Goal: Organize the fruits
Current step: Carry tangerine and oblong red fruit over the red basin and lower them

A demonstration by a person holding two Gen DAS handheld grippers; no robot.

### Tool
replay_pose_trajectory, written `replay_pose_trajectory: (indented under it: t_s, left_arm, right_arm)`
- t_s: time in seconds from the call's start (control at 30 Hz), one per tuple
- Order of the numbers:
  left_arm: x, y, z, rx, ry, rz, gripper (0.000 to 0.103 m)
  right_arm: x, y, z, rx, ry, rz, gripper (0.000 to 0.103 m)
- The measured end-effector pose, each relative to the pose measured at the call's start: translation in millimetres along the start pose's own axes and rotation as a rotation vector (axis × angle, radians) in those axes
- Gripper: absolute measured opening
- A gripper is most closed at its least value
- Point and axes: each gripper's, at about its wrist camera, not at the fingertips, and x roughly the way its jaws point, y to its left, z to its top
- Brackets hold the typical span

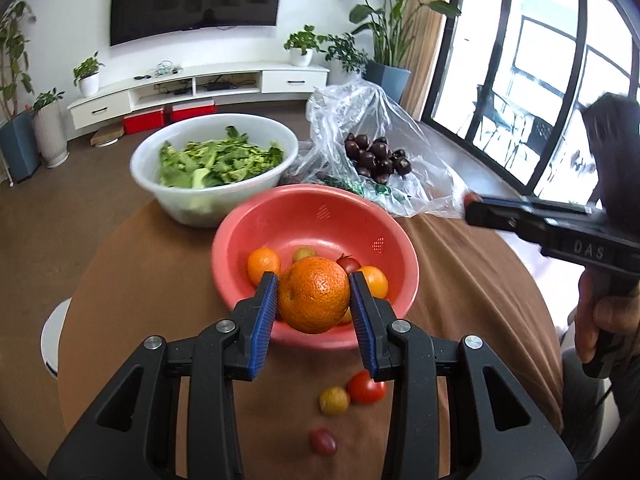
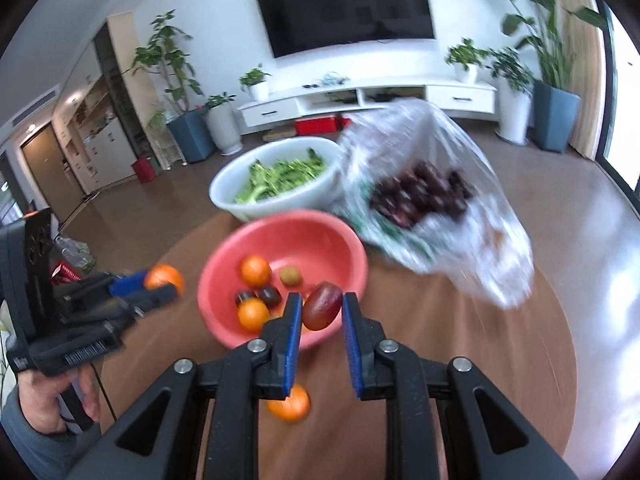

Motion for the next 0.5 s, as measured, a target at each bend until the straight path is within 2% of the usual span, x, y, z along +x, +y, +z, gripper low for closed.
replay_pose_trajectory:
  t_s: [0.2, 0.5]
  left_arm:
    - [44, -5, 5, 0.025, 0.058, -0.004, 0.034]
    - [93, 1, 2, 0.015, 0.109, -0.005, 0.034]
  right_arm:
    - [52, 10, 19, -0.020, 0.067, 0.016, 0.022]
    - [102, 3, 15, -0.033, 0.151, 0.002, 0.022]
